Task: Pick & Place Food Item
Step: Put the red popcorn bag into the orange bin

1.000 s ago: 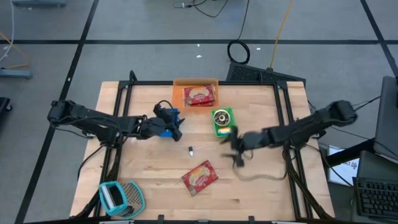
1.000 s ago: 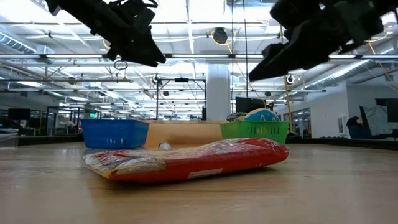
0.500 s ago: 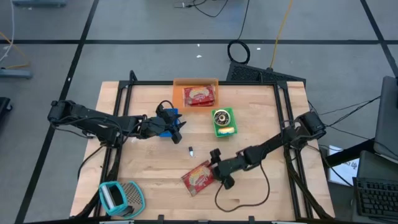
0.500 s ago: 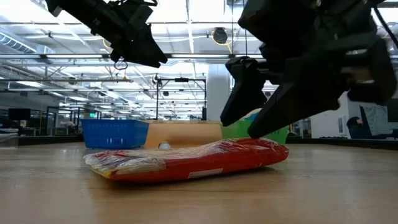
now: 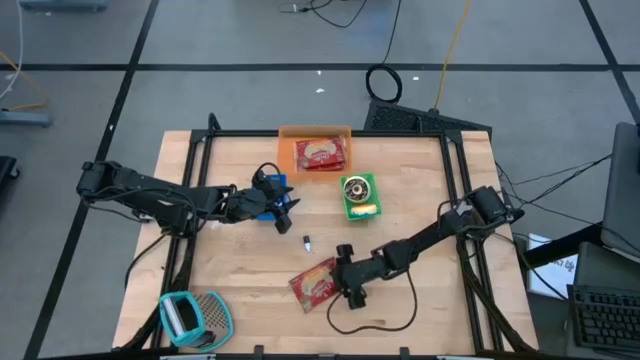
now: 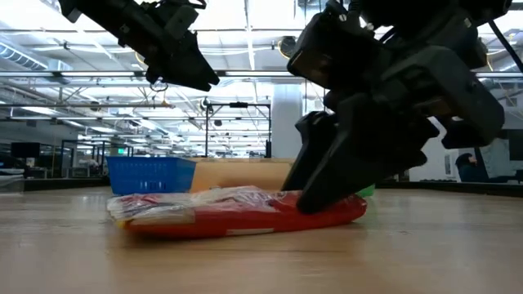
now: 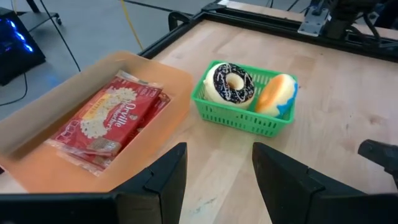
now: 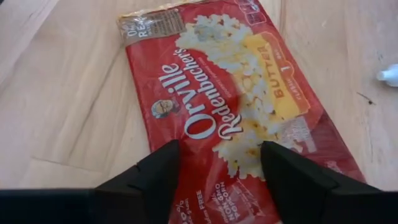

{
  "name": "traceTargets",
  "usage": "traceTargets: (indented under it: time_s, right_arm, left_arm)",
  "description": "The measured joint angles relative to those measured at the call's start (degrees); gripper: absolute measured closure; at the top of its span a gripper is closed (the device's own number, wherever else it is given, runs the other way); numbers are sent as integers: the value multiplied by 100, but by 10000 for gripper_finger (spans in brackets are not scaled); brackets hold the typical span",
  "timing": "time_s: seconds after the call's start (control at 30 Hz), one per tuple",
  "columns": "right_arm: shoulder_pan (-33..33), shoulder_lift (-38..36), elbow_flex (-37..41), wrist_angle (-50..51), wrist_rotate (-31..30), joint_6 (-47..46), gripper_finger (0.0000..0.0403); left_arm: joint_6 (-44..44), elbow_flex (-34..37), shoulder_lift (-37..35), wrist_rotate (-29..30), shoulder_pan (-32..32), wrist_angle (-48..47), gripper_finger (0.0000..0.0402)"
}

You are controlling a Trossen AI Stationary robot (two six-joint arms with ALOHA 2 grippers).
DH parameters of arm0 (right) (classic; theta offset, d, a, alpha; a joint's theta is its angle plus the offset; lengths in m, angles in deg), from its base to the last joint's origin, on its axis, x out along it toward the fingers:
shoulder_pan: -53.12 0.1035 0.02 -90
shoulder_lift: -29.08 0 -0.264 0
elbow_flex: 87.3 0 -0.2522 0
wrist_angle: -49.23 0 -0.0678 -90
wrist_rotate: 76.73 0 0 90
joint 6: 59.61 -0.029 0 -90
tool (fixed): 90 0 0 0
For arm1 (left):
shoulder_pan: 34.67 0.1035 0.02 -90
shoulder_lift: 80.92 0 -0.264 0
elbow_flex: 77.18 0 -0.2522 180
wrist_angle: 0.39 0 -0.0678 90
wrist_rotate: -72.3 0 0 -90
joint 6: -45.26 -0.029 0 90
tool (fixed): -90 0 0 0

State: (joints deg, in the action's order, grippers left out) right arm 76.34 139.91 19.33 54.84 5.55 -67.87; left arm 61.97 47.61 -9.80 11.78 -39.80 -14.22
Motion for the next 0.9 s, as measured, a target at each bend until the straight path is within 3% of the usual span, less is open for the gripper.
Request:
traceTargets:
  time_s: [0.13,0.4,0.67,0.9]
  right_arm:
    - [15,11,0,-72,-154,-161,239]
    - [13,21,11,-357,-295,-175,389]
    - [11,33,31,-1395,-459,-70,402]
    - [26,-118,28,-1735,-721,217,403]
  left_arm:
    - [56,0,0,-134,-5,51,217]
    - [29,0,0,-147,-5,72,217]
    - [27,0,0,-147,-5,72,218]
    - [22,0,0,-149,-5,75,217]
